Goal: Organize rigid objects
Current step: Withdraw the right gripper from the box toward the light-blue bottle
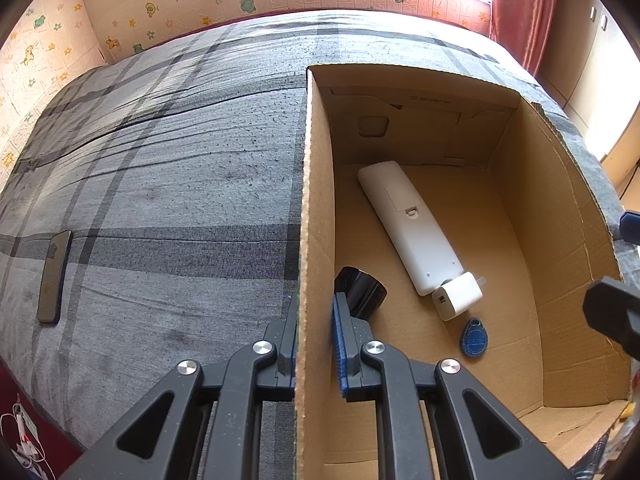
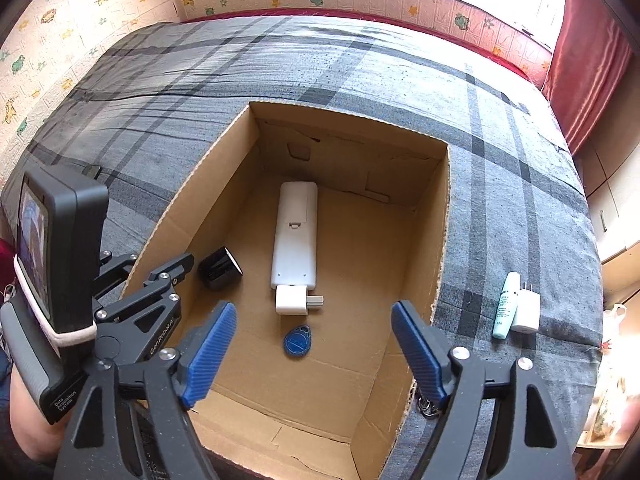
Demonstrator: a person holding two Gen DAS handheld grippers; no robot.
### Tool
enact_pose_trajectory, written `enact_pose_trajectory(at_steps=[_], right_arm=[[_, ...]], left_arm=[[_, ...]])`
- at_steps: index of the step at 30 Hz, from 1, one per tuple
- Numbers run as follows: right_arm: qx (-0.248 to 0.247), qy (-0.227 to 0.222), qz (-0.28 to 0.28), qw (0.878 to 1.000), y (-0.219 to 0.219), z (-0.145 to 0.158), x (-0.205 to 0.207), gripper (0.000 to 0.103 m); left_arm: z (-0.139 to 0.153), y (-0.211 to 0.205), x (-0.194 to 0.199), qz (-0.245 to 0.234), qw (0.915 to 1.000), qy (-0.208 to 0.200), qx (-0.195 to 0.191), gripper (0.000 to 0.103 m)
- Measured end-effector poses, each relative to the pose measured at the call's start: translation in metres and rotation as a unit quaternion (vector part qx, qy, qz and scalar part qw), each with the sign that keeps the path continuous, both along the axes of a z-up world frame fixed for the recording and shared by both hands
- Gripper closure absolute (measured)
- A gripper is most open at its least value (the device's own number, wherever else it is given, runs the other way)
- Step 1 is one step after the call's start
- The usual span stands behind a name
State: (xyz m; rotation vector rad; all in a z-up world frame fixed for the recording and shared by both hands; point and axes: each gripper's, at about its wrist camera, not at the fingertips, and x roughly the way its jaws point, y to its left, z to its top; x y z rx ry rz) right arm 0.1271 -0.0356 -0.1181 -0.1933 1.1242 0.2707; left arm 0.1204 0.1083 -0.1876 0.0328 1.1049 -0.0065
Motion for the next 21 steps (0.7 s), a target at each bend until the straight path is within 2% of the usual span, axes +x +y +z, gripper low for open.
enact_pose_trajectory(at_steps=[5, 11, 21], right_arm=[[0.004, -0.009, -0.015, 1.0, -0.018, 0.012, 0.002, 0.001], [0.002, -0.021, -0.043, 0.999, -0.05, 0.022, 0.006, 0.001], [-0.016, -0.03, -0.125, 0.992, -0.132, 0.023, 0.026, 0.0]], left_arm=[[0.0, 0.0, 0.0, 0.0, 1.0, 0.001, 0.0, 0.089], [0.0, 0.0, 0.001, 0.0, 1.0, 0.001, 0.0, 0.089], [-0.001, -0.001, 0.001, 0.0, 1.0, 0.0, 0.001, 0.089]])
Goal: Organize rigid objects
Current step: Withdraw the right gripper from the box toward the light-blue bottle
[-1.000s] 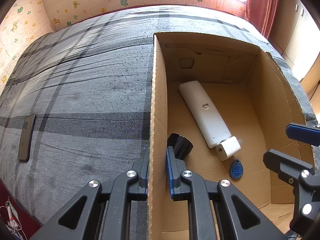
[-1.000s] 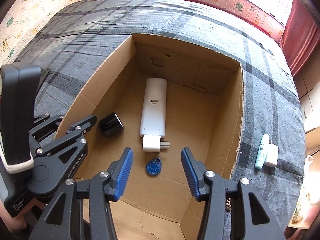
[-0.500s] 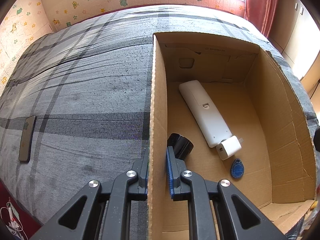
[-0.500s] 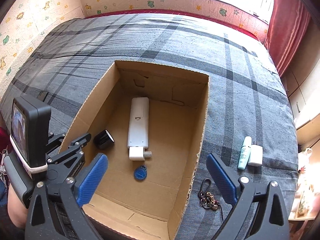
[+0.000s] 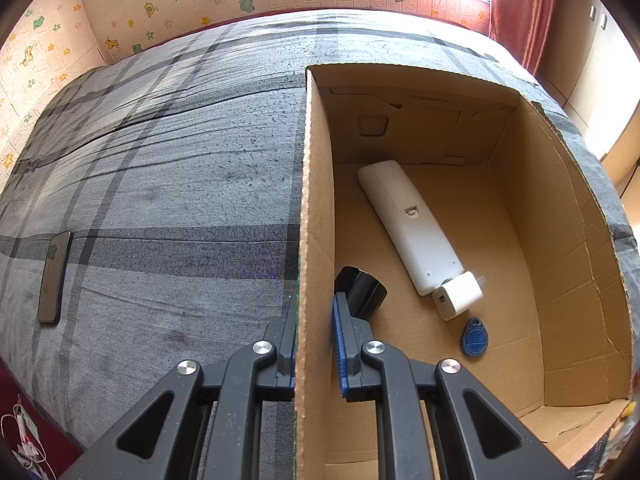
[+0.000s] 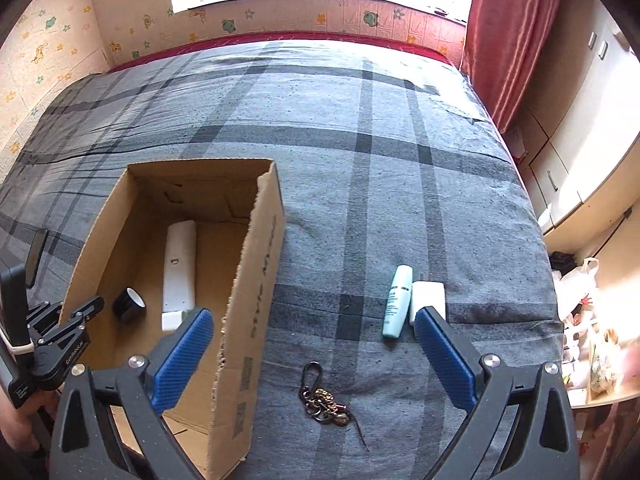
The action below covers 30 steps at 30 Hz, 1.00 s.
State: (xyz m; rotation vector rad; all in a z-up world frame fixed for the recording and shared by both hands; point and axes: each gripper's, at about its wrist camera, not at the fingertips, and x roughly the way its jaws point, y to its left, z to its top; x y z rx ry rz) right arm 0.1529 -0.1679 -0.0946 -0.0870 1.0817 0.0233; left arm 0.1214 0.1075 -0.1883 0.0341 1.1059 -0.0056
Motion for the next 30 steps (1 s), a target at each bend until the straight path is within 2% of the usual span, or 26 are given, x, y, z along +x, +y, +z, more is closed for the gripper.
enact_pose_trajectory(at_steps=[9, 20, 22, 24, 26, 30], right_arm=[[0.003, 0.021, -0.062, 0.998, -0.061, -0.031, 0.018, 0.001], [0.014, 0.066, -0.092, 0.993, -0.076, -0.08, 0.028, 0.002], [0.018, 0.075, -0.097, 0.992, -0.077, -0.088, 0.031, 0.006], [0.019, 0.087, -0.1, 0.991, -0.077, -0.097, 0.034, 0.016], [0.025, 0.099, -0.101, 0.99, -0.077, -0.106, 0.036, 0.018], [0.025, 0.111, -0.1, 0.988, -0.074, -0.119, 0.04, 0.031]], left_arm=[[0.0, 0.0, 0.0, 0.0, 1.0, 0.0, 0.001, 0.089], [0.0, 0.001, 0.0, 0.001, 1.0, 0.0, 0.0, 0.089], [0.001, 0.0, 0.0, 0.001, 1.0, 0.0, 0.001, 0.089], [0.001, -0.001, 0.0, 0.001, 1.0, 0.0, 0.002, 0.089], [0.001, -0.001, 0.0, 0.002, 1.0, 0.0, 0.001, 0.089], [0.0, 0.0, 0.0, 0.002, 1.0, 0.001, -0.001, 0.088]])
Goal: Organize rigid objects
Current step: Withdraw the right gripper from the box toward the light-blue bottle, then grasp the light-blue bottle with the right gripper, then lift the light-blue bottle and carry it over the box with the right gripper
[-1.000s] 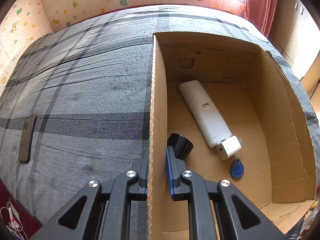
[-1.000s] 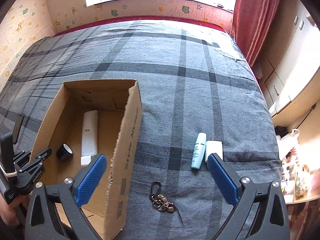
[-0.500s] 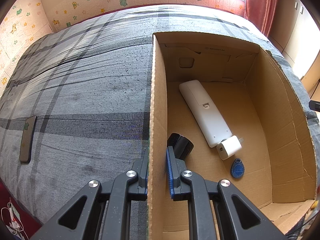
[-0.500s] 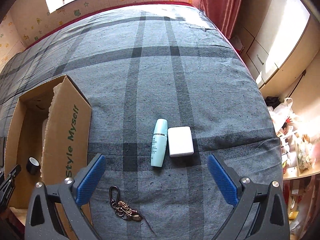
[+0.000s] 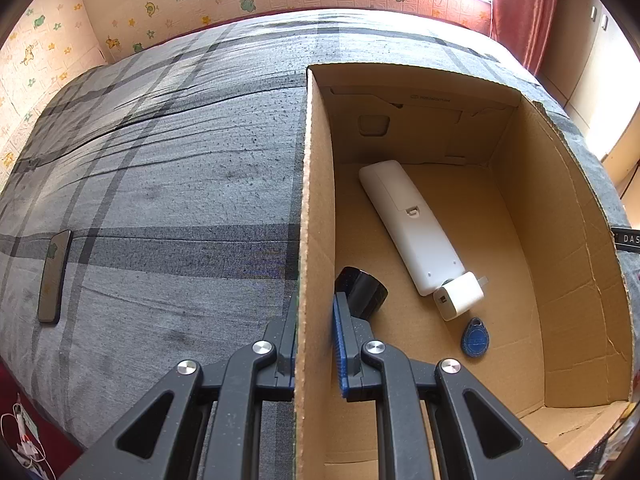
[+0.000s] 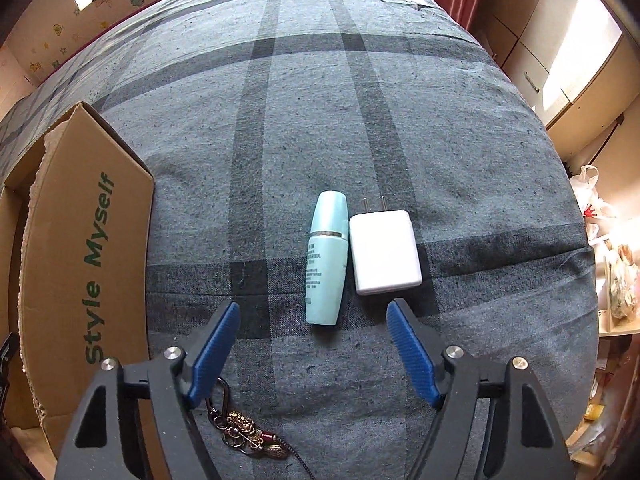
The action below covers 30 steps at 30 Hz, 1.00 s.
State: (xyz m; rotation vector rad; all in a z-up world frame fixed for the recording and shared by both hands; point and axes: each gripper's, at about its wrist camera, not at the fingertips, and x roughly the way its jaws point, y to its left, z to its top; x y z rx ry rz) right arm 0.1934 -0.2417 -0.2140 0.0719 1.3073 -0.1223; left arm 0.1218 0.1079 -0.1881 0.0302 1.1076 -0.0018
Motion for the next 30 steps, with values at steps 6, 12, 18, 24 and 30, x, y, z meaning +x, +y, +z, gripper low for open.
enact_pose_trajectory(at_steps=[6, 12, 18, 24, 30], right_arm=[[0.01, 0.018, -0.009, 1.0, 0.0, -0.018, 0.008, 0.041], [0.015, 0.029, -0.009, 0.999, 0.0, -0.029, 0.015, 0.051], [0.006, 0.026, -0.008, 1.0, -0.002, -0.034, 0.021, 0.08], [0.002, 0.018, 0.0, 1.0, 0.004, -0.028, 0.021, 0.08], [-0.008, 0.005, 0.018, 1.0, 0.014, -0.01, 0.011, 0.081]], left_arm=[[0.0, 0.0, 0.0, -0.001, 1.0, -0.001, 0.002, 0.088], [0.0, -0.001, 0.0, 0.0, 1.0, -0.001, 0.002, 0.088], [0.0, -0.002, 0.0, 0.001, 1.0, -0.001, 0.003, 0.088], [0.0, -0.002, 0.0, 0.001, 1.0, -0.001, 0.004, 0.088], [0.0, -0.002, 0.0, 0.001, 1.0, 0.0, 0.005, 0.088]])
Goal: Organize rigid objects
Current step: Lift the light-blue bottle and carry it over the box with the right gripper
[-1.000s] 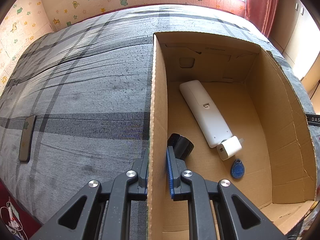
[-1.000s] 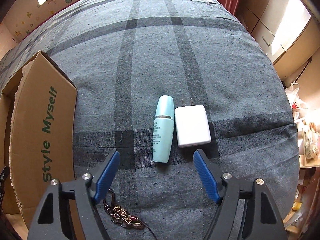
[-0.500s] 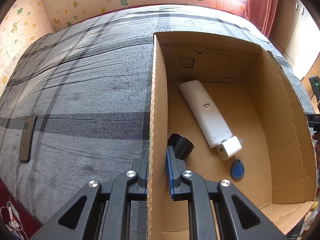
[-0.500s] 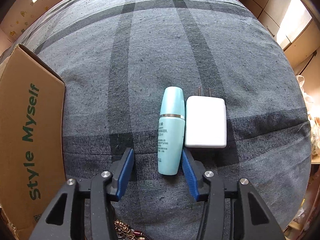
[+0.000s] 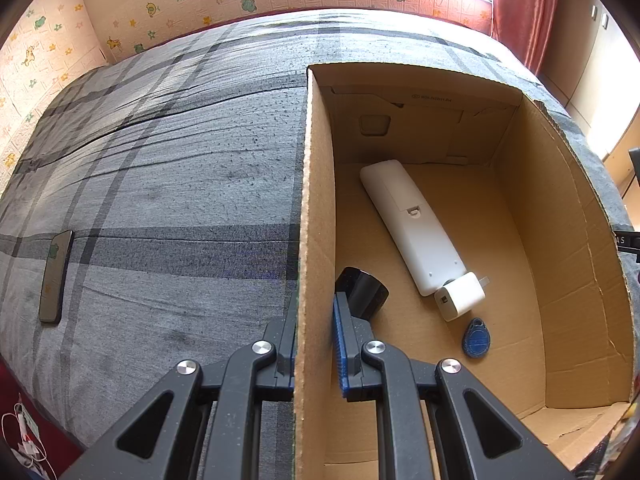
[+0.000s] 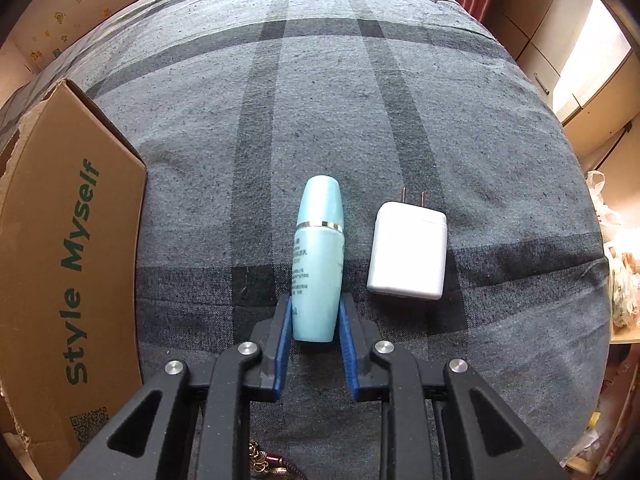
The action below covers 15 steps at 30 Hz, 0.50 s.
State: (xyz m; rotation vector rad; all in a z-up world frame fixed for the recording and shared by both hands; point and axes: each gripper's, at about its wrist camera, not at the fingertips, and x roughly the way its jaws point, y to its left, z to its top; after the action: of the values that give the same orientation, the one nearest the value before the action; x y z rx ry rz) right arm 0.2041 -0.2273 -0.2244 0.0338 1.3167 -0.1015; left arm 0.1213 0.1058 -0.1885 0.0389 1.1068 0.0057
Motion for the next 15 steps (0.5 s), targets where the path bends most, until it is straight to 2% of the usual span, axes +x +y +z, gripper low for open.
enact_pose_trajectory(at_steps=[15], right_arm=[[-0.005, -0.045, 0.028, 0.999, 0.016, 0.057, -0.018, 0.081]], left_arm=[[0.0, 0.0, 0.0, -0.001, 1.0, -0.001, -0.001, 0.088]])
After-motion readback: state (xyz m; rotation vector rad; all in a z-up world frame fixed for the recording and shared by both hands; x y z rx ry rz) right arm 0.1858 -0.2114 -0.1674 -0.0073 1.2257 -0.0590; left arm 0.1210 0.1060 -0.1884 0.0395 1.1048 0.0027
